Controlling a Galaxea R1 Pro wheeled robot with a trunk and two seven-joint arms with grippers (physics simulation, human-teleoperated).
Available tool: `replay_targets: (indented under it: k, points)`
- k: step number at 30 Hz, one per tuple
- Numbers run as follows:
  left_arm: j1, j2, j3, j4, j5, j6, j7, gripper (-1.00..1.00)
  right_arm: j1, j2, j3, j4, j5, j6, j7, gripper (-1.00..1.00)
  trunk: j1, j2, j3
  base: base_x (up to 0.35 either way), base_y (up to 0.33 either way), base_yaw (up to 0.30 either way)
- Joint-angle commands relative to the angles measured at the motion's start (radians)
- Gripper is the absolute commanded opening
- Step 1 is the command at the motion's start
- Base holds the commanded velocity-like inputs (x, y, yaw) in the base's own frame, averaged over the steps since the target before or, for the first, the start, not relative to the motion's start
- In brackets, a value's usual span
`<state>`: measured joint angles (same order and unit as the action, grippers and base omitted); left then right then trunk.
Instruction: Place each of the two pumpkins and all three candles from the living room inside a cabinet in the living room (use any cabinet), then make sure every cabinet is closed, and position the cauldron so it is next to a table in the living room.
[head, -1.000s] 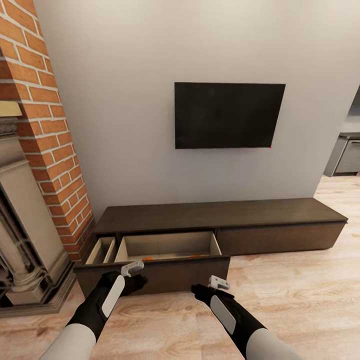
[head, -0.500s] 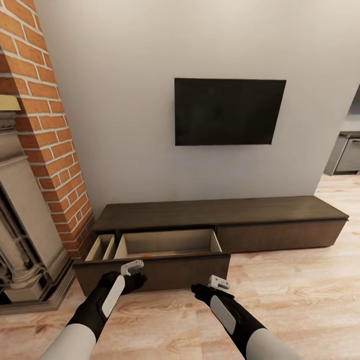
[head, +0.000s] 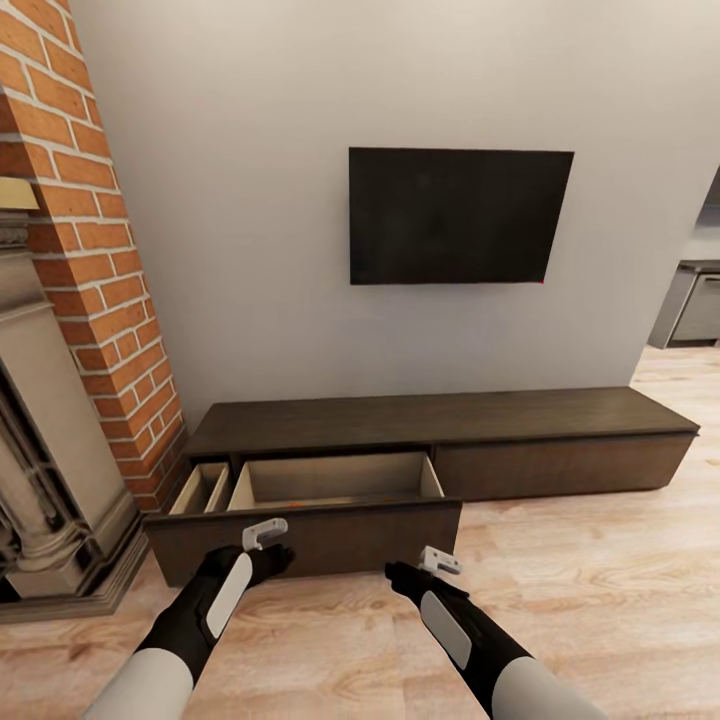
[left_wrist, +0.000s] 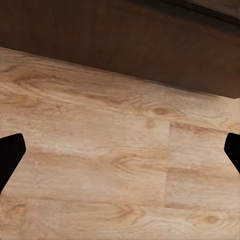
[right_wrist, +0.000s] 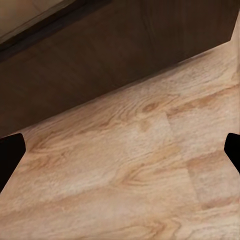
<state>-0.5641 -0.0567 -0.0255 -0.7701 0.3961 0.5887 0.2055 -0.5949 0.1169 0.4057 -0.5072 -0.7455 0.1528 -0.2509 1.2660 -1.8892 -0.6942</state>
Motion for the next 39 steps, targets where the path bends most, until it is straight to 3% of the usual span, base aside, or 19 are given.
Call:
replay_targets:
  k: [1, 7, 12, 17, 39]
  points:
    - [0.000, 0.001, -0.010, -0.001, 0.010, 0.000, 0.009, 1.00, -0.001, -0.001, 0.006, -0.002, -0.006, 0.000, -0.010, 1.00, 0.004, -0.008, -0.004, 0.000, 0.000, 0.000]
    - [0.000, 0.001, -0.026, 0.066, 0.006, -0.089, 0.019, 1.00, -0.001, 0.000, 0.008, -0.001, -0.005, -0.026, -0.013, 1.00, 0.027, -0.050, -0.023, 0.000, 0.000, 0.000]
    - [0.000, 0.000, -0.028, 0.088, 0.004, -0.121, 0.102, 1.00, -0.001, 0.003, 0.010, 0.003, -0.003, -0.114, -0.013, 1.00, 0.046, -0.085, -0.039, 0.000, 0.000, 0.000]
    - [0.000, 0.000, -0.069, 0.090, 0.006, -0.168, 0.125, 1.00, -0.001, 0.004, 0.011, 0.001, 0.017, -0.143, -0.005, 1.00, 0.065, -0.120, -0.054, 0.000, 0.000, 0.000]
    - [0.000, 0.003, -0.076, 0.091, 0.009, -0.182, 0.127, 1.00, 0.000, 0.001, 0.012, -0.001, 0.037, -0.174, -0.002, 1.00, 0.149, -0.274, -0.123, 0.000, 0.000, 0.000]
